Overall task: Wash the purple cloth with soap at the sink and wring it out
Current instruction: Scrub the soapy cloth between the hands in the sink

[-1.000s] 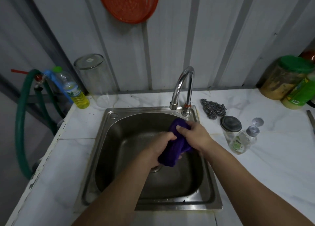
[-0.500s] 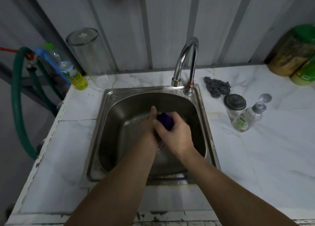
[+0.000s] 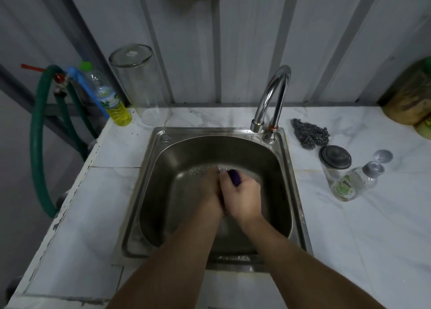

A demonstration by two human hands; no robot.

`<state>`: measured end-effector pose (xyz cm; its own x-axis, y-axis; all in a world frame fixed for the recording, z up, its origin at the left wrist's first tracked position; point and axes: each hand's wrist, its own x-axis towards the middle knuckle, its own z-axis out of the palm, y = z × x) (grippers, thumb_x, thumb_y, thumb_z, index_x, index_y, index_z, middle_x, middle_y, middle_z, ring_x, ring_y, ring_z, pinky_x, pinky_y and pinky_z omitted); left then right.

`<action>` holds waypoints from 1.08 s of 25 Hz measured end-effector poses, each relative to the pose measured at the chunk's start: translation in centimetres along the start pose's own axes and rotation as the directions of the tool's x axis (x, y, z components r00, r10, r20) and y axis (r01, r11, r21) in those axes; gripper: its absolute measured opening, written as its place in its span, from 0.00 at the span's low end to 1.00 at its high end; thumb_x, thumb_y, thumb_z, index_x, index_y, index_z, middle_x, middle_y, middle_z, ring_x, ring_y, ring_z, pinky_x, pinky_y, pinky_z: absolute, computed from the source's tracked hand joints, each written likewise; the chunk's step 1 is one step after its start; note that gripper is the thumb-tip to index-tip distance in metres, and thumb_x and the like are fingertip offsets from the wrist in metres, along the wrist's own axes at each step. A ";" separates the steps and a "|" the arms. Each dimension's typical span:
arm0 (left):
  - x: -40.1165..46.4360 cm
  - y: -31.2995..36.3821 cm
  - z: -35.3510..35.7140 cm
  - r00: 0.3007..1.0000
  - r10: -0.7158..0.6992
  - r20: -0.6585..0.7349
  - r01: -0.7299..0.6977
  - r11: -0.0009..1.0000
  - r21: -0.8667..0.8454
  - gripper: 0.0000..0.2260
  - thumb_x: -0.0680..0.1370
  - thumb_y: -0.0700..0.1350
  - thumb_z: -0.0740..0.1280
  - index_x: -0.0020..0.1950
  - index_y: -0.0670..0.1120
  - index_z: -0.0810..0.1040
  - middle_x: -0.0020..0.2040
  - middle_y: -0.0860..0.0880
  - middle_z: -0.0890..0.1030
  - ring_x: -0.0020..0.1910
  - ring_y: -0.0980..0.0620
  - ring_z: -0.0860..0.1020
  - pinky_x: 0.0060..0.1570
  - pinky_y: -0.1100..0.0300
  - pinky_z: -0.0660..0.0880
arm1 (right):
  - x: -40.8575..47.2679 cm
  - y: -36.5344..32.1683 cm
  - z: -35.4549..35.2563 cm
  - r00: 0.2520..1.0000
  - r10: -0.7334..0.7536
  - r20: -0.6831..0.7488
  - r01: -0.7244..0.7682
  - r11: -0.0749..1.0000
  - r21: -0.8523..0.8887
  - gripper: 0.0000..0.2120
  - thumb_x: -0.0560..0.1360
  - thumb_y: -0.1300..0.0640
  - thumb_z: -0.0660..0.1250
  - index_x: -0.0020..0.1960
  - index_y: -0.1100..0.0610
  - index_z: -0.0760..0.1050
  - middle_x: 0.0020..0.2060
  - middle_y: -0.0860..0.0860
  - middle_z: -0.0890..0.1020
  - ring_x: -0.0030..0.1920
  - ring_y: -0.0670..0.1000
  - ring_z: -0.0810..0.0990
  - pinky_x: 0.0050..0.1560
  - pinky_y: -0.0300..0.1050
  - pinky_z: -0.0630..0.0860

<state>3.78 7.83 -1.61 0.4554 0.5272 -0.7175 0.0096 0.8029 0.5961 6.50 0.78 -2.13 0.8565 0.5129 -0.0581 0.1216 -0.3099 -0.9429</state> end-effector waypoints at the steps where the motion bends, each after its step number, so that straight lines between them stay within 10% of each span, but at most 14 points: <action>1: -0.2 -0.3 0.2 1.000 -0.011 -0.006 0.011 0.997 0.072 0.26 0.82 0.48 0.58 0.26 0.44 0.79 0.25 0.45 0.78 0.30 0.48 0.79 0.33 0.60 0.77 | 1.4 0.1 -0.4 0.997 0.079 -0.022 -0.079 0.997 -0.002 0.19 0.74 0.36 0.64 0.33 0.48 0.77 0.27 0.48 0.81 0.31 0.45 0.81 0.38 0.44 0.79; 4: -0.6 0.2 0.7 0.994 0.006 -0.110 0.016 0.981 0.194 0.14 0.79 0.47 0.65 0.35 0.45 0.81 0.29 0.43 0.82 0.36 0.46 0.80 0.43 0.51 0.78 | 3.8 0.1 -1.3 0.960 0.280 -0.022 -0.280 0.960 0.012 0.19 0.78 0.40 0.62 0.39 0.53 0.79 0.36 0.53 0.84 0.42 0.54 0.83 0.54 0.54 0.79; 8: 0.9 3.6 -0.5 0.960 0.128 -0.249 -0.100 0.987 0.122 0.15 0.78 0.53 0.64 0.42 0.42 0.79 0.38 0.43 0.80 0.36 0.45 0.79 0.40 0.55 0.76 | 0.4 -1.4 1.7 0.993 0.121 0.014 -0.122 0.990 0.067 0.24 0.73 0.35 0.61 0.30 0.52 0.74 0.26 0.49 0.79 0.31 0.51 0.80 0.37 0.50 0.78; 11: 1.1 3.2 -1.3 0.982 0.055 -0.183 -0.041 0.996 0.080 0.20 0.81 0.53 0.61 0.35 0.43 0.77 0.26 0.46 0.80 0.24 0.49 0.79 0.30 0.61 0.74 | 0.5 -1.7 2.7 0.998 0.060 -0.024 -0.061 0.998 -0.019 0.25 0.71 0.33 0.58 0.29 0.51 0.73 0.27 0.50 0.81 0.34 0.53 0.82 0.38 0.48 0.77; 19: 1.7 1.5 -3.6 0.999 -0.020 -0.041 0.016 0.995 -0.101 0.16 0.75 0.57 0.72 0.52 0.45 0.82 0.46 0.40 0.88 0.40 0.39 0.87 0.36 0.46 0.83 | 4.7 1.9 0.8 0.819 0.564 0.102 -0.569 0.779 0.262 0.22 0.78 0.36 0.61 0.43 0.55 0.77 0.40 0.55 0.84 0.43 0.57 0.84 0.45 0.50 0.79; 22: 2.3 1.8 -4.9 0.994 0.075 -0.084 -0.081 0.994 -0.072 0.15 0.78 0.53 0.69 0.58 0.45 0.83 0.42 0.45 0.88 0.39 0.46 0.87 0.36 0.55 0.82 | 5.0 0.3 0.4 0.901 0.417 0.118 -0.431 0.832 0.350 0.21 0.79 0.37 0.61 0.42 0.53 0.77 0.35 0.51 0.83 0.40 0.53 0.84 0.45 0.50 0.81; 27: 0.9 1.6 -3.8 0.981 -0.187 0.058 0.186 0.982 0.028 0.27 0.76 0.66 0.63 0.55 0.43 0.84 0.39 0.41 0.86 0.36 0.44 0.83 0.38 0.53 0.79 | 3.9 -2.7 -0.4 0.983 -0.035 0.183 0.018 0.995 0.094 0.10 0.81 0.46 0.61 0.50 0.51 0.75 0.39 0.49 0.82 0.41 0.49 0.81 0.47 0.50 0.78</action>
<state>0.86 10.66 -2.70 0.4966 0.3507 -0.7940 0.1191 0.8786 0.4625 9.75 3.28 0.34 0.7455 0.6612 -0.0840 0.0892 -0.2239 -0.9705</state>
